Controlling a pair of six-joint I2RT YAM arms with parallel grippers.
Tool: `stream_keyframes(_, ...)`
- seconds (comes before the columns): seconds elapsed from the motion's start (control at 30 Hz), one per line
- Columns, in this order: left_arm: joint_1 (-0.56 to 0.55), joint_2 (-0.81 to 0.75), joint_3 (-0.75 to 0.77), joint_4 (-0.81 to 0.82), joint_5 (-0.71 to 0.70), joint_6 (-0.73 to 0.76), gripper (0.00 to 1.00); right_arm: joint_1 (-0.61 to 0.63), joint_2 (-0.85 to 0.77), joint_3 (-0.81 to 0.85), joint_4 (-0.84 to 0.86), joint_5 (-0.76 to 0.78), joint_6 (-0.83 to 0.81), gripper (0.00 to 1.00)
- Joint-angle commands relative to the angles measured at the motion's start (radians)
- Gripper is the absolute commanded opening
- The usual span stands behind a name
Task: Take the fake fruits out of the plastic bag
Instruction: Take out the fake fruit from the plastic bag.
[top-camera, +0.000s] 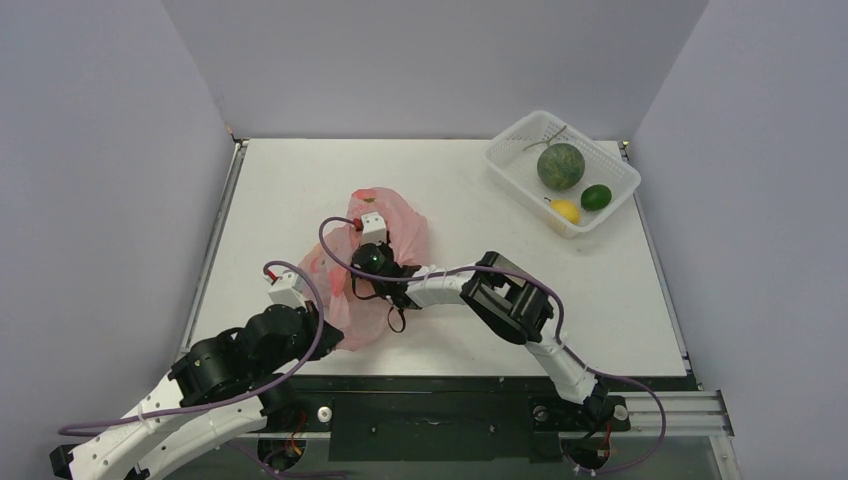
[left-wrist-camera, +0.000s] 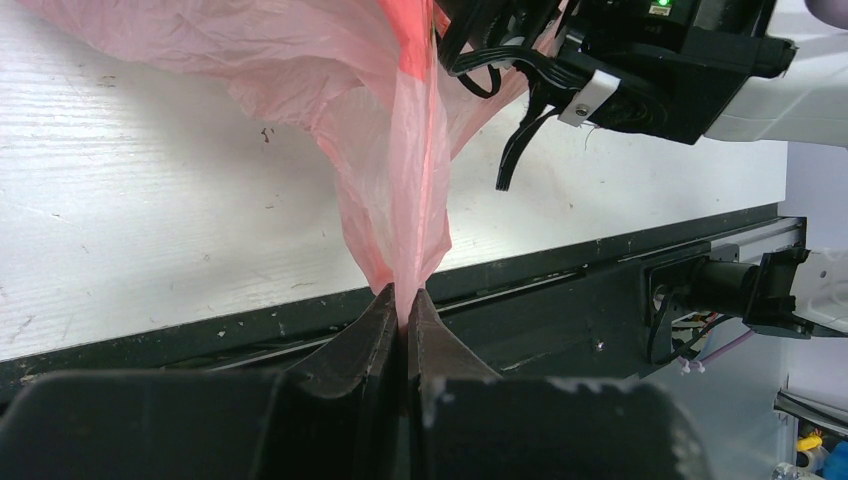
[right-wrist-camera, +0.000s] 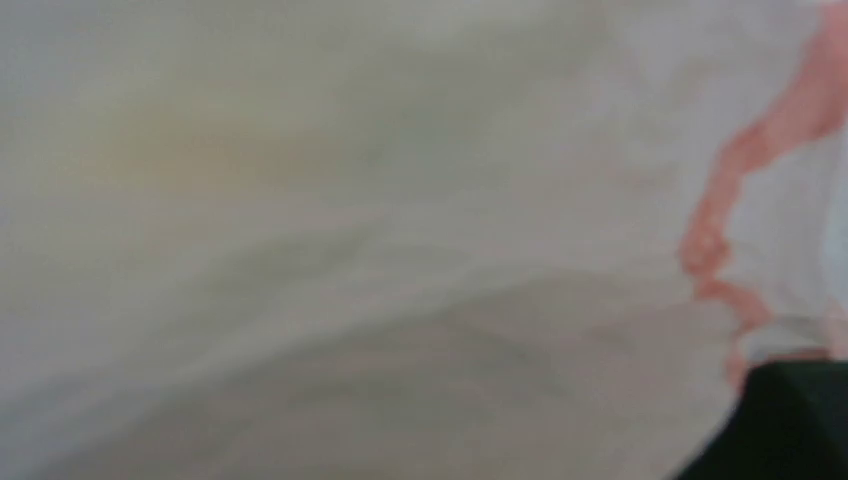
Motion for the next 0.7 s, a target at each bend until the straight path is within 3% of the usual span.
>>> stream_keyframes(0.0, -0.002, -0.005, 0.010, 0.028, 0.000, 0.006, 0.00, -0.014, 0.020, 0.036, -0.048, 0.018, 0.008, 0.48)
stream_keyframes(0.4, -0.001, -0.026, 0.009, 0.004, -0.013, -0.005, 0.00, -0.014, -0.158, -0.094, 0.025, -0.082, -0.049, 0.00)
stream_keyframes(0.67, -0.002, -0.027, 0.006, 0.008, -0.020, -0.005, 0.00, -0.016, -0.370, -0.263, 0.068, -0.263, -0.029, 0.00)
